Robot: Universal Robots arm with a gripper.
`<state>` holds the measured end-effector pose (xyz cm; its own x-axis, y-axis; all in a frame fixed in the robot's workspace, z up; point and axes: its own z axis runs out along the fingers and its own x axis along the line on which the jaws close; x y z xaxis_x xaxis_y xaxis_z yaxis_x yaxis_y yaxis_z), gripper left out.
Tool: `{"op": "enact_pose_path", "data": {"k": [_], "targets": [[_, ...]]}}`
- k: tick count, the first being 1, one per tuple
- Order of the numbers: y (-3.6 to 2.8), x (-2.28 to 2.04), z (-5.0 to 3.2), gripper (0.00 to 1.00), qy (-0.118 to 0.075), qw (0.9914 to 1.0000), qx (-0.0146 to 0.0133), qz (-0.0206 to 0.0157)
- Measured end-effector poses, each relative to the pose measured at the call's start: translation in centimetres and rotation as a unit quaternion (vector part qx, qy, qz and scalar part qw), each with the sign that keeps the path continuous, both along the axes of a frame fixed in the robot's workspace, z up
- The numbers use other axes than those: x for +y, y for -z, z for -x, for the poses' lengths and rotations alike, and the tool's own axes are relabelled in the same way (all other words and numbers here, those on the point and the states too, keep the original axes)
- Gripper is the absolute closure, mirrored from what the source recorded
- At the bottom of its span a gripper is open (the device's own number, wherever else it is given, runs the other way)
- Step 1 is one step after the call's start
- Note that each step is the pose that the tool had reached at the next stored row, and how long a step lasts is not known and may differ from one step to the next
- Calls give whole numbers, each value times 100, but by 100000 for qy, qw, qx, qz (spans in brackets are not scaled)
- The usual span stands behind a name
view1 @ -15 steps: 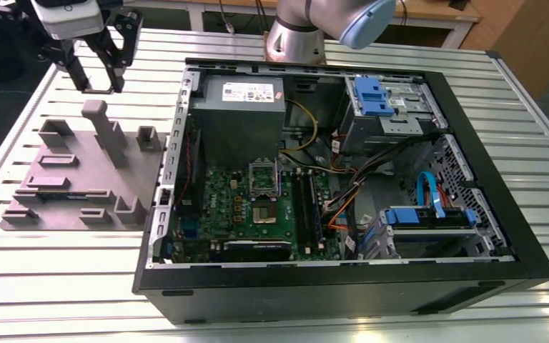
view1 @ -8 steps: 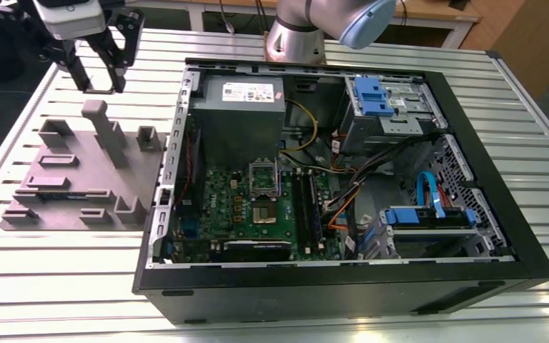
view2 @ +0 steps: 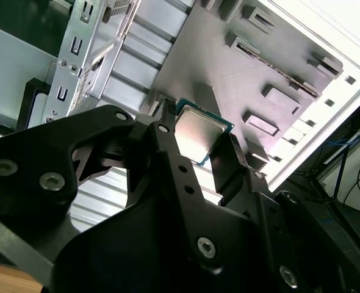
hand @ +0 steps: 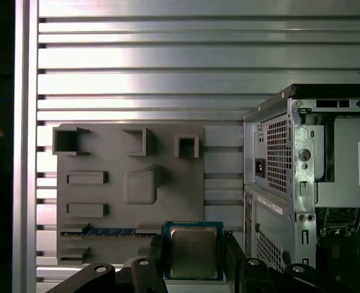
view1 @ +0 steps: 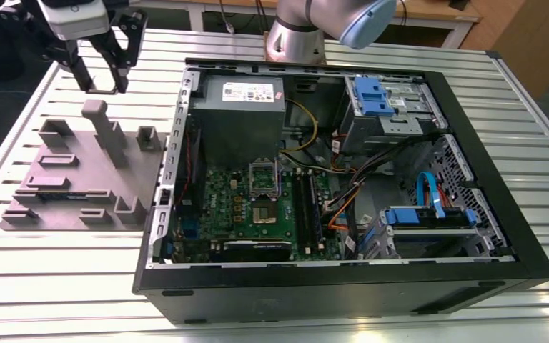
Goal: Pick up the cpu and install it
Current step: 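Pick up the cpu and move it towards the insertion slot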
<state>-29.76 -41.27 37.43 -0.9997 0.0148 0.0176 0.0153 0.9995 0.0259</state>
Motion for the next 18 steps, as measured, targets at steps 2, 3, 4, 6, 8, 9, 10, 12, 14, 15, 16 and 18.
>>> {"op": "enact_pose_path", "data": {"k": [2,3,4,6,8,9,10,12,14,15,16,18], "targets": [[1,0,-10,53,-2,100000,-2,-1],[1,0,-12,53,-1,100000,-1,-1],[1,0,-14,53,-1,100000,0,-1],[1,0,-20,53,-2,100000,0,2],[1,0,-24,53,0,100000,0,-1],[1,0,-27,53,-2,100000,-3,-4],[1,0,-29,53,-3,100000,1,-1],[1,0,-33,53,0,100000,0,-4],[2,0,-37,53,-1,100000,-3,-6],[2,0,-40,53,-1,100000,-3,-5],[2,0,-42,53,-1,100000,0,-6],[2,0,-46,53,0,100000,-3,-6]]}}
